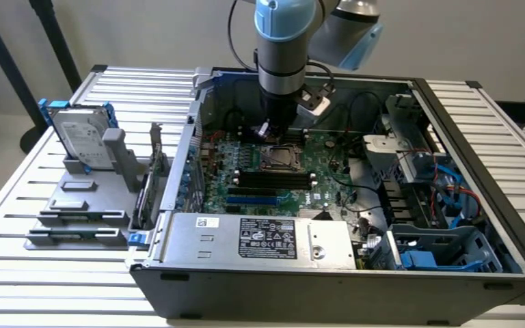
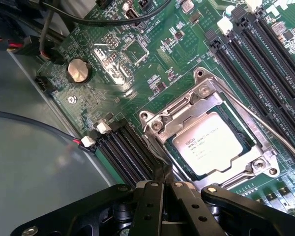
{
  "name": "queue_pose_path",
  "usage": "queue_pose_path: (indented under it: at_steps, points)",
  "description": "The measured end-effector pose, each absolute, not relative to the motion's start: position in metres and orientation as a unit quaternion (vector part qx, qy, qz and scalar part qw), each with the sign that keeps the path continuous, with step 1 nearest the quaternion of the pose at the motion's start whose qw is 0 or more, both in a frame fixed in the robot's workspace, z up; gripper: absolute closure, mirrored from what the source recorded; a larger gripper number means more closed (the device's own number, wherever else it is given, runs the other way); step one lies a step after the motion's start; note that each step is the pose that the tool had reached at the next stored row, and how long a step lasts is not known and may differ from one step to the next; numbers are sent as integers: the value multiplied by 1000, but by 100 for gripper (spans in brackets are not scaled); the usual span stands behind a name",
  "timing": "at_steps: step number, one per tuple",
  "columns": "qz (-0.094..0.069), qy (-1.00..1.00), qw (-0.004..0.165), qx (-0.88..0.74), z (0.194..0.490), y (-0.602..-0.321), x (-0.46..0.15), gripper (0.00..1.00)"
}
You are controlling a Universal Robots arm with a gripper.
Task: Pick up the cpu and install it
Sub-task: 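Install the first cpu locking lever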
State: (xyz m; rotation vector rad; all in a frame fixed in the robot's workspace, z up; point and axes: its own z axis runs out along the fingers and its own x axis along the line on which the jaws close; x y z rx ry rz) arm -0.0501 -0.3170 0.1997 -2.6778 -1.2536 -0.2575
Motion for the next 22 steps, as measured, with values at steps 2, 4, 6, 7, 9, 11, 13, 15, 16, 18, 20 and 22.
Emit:
queue_pose_path:
  at_steps: [2, 4, 6, 7, 9, 11, 13, 15, 16, 18, 20, 22]
  points:
    - [-86, -421, 87, -899, 200, -317, -50, 89]
    - [-86, -421, 87, -899, 200, -317, -50, 89]
    - [-86, -421, 87, -899, 200, -317, -50, 89]
    - [-86, -421, 87, -899, 200, -317, -50, 89]
    - [-86, -421, 87, -899, 200, -317, -50, 89]
    - [-86, -421, 87, -899, 200, -317, -50, 89]
    - [-86, -421, 87, -899, 200, -317, -50, 89]
    - [-86, -421, 87, -899, 200, -317, -50, 89]
    - [-86, -421, 87, -899, 200, -317, -49, 89]
    - [-86, -421, 87, -899, 199, -317, -49, 89]
    - [-86, -421, 87, -899, 199, -317, -48, 89]
    - [-86, -421, 87, -899, 199, -317, -47, 89]
